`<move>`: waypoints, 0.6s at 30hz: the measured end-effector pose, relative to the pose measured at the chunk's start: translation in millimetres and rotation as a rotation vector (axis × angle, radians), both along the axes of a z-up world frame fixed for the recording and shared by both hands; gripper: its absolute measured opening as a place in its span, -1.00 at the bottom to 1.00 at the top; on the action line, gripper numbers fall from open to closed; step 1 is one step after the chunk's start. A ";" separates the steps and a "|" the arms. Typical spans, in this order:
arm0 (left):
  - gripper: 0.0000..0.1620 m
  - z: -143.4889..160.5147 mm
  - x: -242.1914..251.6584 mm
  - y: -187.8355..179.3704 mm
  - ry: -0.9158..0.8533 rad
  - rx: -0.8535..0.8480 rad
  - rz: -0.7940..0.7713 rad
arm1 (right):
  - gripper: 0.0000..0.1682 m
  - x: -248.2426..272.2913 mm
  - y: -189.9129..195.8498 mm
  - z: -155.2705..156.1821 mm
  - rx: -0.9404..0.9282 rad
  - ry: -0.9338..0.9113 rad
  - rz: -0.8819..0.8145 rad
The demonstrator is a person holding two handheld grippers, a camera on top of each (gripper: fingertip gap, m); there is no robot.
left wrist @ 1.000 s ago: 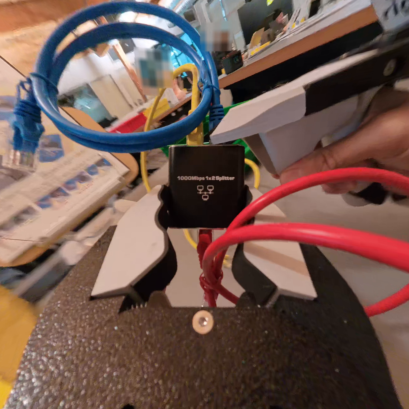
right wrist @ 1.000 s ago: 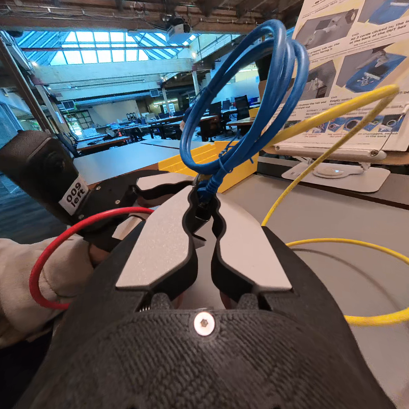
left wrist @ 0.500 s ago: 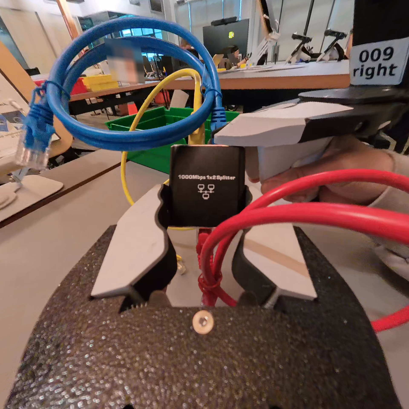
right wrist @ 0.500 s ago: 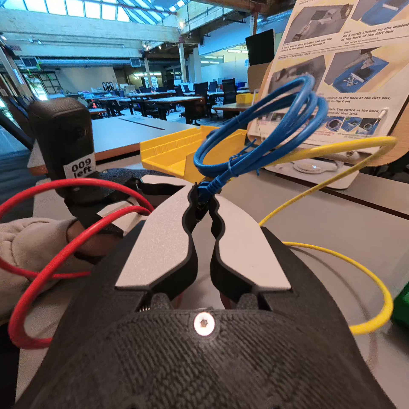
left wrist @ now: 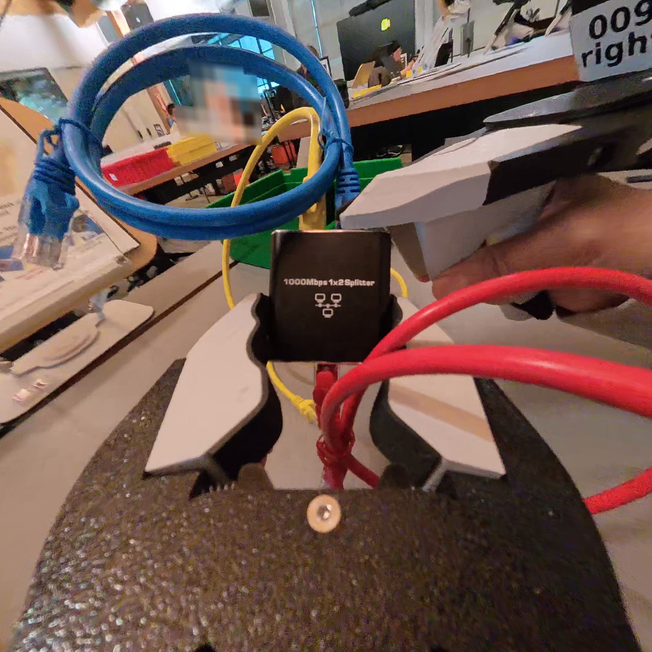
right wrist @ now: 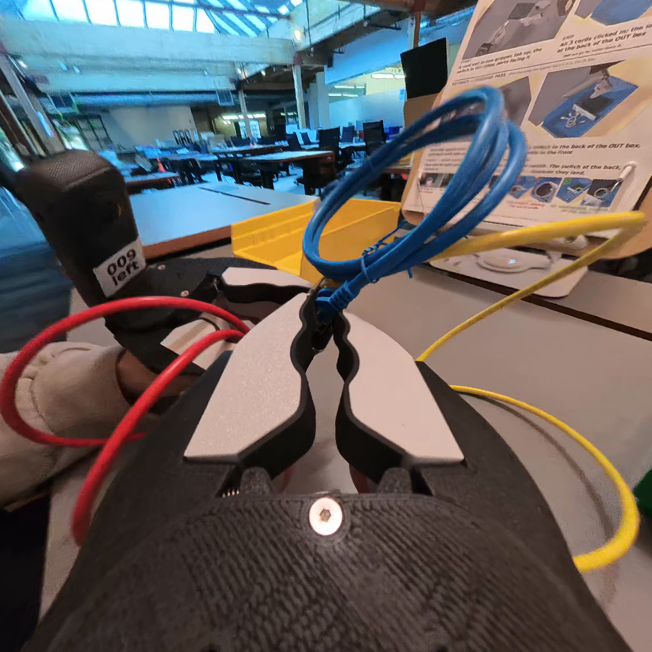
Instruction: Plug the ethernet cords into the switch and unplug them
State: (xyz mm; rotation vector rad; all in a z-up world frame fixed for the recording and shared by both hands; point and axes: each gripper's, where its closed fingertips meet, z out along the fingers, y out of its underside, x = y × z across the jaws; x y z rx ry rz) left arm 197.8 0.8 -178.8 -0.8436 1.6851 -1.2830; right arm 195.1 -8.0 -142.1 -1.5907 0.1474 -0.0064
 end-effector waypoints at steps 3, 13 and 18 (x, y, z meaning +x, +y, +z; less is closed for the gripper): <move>-0.21 5.7 -0.1 5.8 -0.074 0.105 0.066 | -0.84 -2.6 1.7 4.0 0.069 0.097 0.042; -0.22 15.6 -2.6 16.6 -0.206 0.366 0.186 | -0.83 -6.5 3.5 6.3 0.198 0.315 0.134; -0.22 13.7 -2.2 15.5 -0.170 0.366 0.188 | -0.83 -4.5 2.7 3.8 0.229 0.381 0.157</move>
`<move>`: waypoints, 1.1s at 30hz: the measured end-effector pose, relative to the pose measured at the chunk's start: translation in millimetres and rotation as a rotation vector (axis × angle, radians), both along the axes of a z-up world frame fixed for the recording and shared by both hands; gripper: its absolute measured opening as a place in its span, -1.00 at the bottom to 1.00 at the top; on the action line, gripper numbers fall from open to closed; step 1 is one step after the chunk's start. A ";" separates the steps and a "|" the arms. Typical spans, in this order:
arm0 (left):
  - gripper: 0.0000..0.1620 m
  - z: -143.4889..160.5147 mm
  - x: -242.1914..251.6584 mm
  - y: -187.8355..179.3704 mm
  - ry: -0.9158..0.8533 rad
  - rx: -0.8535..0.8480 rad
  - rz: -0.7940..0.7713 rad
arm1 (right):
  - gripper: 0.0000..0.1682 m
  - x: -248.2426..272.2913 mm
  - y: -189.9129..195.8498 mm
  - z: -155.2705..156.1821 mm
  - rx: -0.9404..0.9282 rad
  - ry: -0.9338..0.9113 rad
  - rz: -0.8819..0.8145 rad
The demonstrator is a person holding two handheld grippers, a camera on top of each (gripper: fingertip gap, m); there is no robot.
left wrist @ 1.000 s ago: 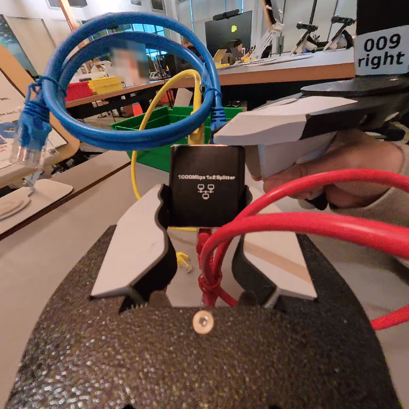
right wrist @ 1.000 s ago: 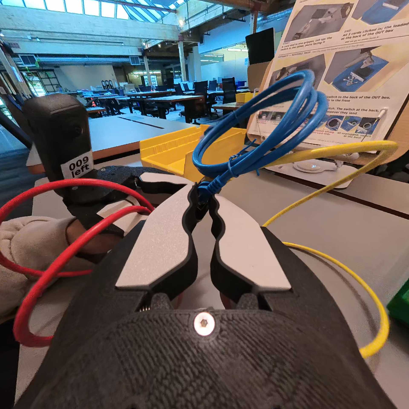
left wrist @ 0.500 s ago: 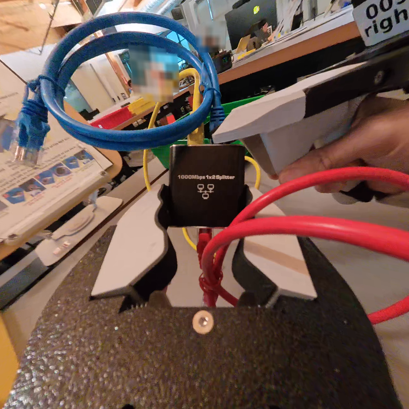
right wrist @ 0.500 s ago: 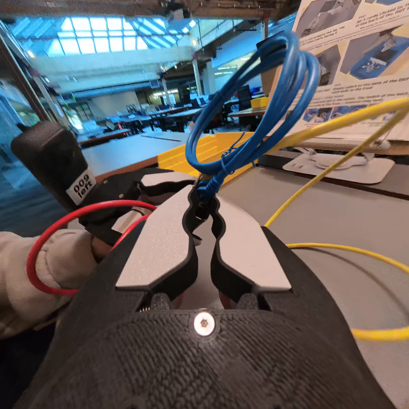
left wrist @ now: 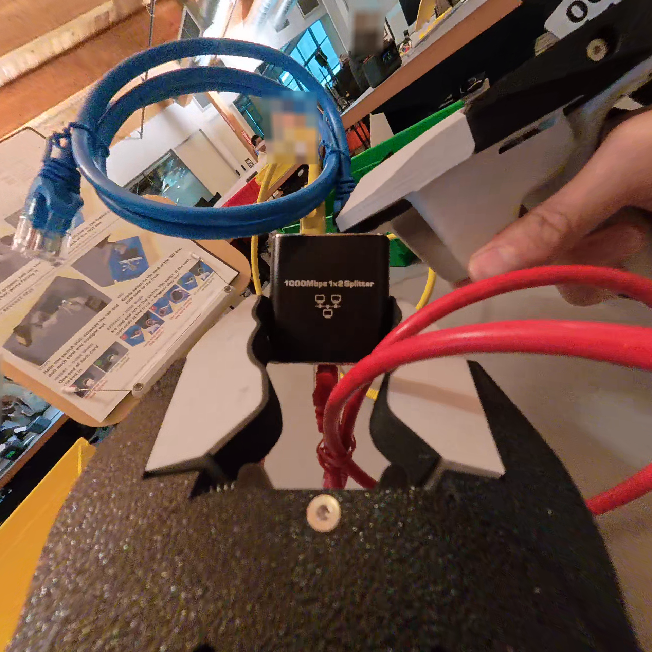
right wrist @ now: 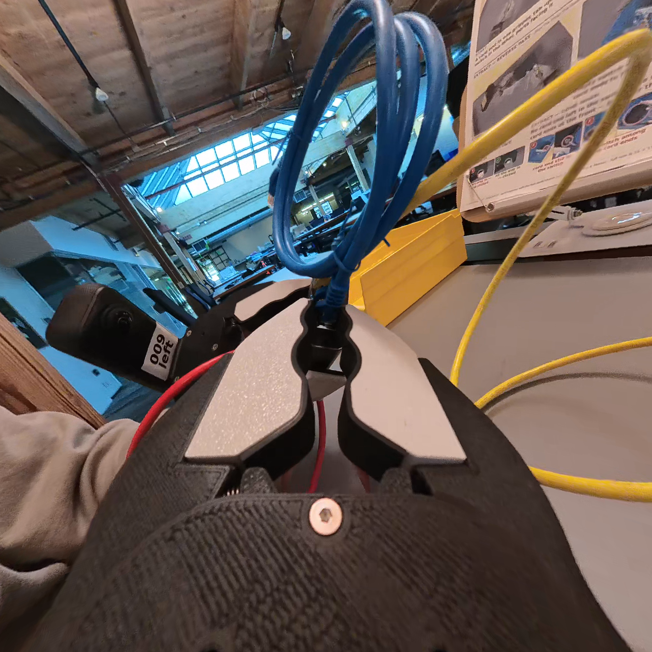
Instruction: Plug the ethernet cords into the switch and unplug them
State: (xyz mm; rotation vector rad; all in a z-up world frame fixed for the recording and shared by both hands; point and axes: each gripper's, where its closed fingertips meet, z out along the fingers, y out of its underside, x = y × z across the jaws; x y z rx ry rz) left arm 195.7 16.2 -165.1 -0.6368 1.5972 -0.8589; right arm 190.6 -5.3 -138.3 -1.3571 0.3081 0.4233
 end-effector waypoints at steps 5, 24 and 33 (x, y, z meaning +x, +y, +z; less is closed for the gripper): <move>-0.22 11.9 -4.4 -2.3 0.011 0.048 0.020 | -0.83 -3.2 -3.9 12.0 0.093 0.123 0.053; -0.22 39.6 -13.3 2.4 -0.107 0.191 0.092 | -0.75 -13.2 -6.3 29.4 0.182 0.222 0.048; -0.22 43.1 -14.7 -0.1 -0.130 0.242 0.104 | -0.76 -14.2 -8.5 31.3 0.213 0.257 0.056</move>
